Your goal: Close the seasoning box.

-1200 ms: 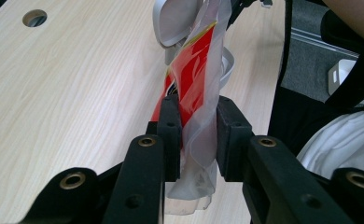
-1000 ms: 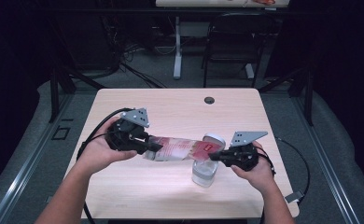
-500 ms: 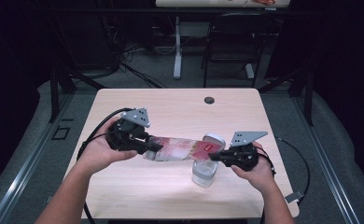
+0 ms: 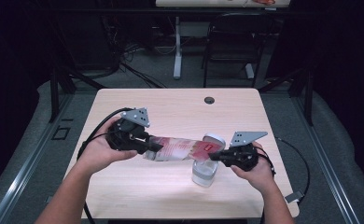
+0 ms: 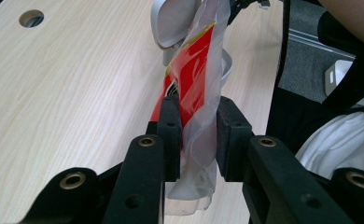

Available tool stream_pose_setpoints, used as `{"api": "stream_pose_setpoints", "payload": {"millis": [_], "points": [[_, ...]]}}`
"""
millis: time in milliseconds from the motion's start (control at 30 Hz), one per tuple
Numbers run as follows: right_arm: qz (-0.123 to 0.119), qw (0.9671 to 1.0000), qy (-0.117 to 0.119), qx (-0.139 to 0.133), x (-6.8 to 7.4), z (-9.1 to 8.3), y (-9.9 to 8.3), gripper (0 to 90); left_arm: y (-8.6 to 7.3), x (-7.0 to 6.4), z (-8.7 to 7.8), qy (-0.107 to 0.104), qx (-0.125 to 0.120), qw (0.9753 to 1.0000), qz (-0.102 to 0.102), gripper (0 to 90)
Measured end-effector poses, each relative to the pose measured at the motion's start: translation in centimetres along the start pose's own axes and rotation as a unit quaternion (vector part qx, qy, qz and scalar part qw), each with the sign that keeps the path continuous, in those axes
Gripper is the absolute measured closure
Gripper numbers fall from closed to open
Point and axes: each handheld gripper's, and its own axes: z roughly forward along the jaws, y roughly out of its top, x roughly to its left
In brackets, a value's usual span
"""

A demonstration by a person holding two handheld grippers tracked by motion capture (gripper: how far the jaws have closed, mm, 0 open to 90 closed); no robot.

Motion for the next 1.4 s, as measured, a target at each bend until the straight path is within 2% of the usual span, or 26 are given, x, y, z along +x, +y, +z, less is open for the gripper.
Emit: {"api": "stream_pose_setpoints", "payload": {"millis": [867,1400], "points": [[0.000,1.0000,-0.001,-0.001,0.02,0.08,-0.02,88.0,0.11,0.03,-0.01,-0.002,-0.003,1.0000,-0.001,74.8],[-0.001,1.0000,0.001,-0.002,0.04,0.08,-0.01,87.5,0.42,-0.06,-0.01,-0.004,-0.003,1.0000,0.006,75.8]]}}
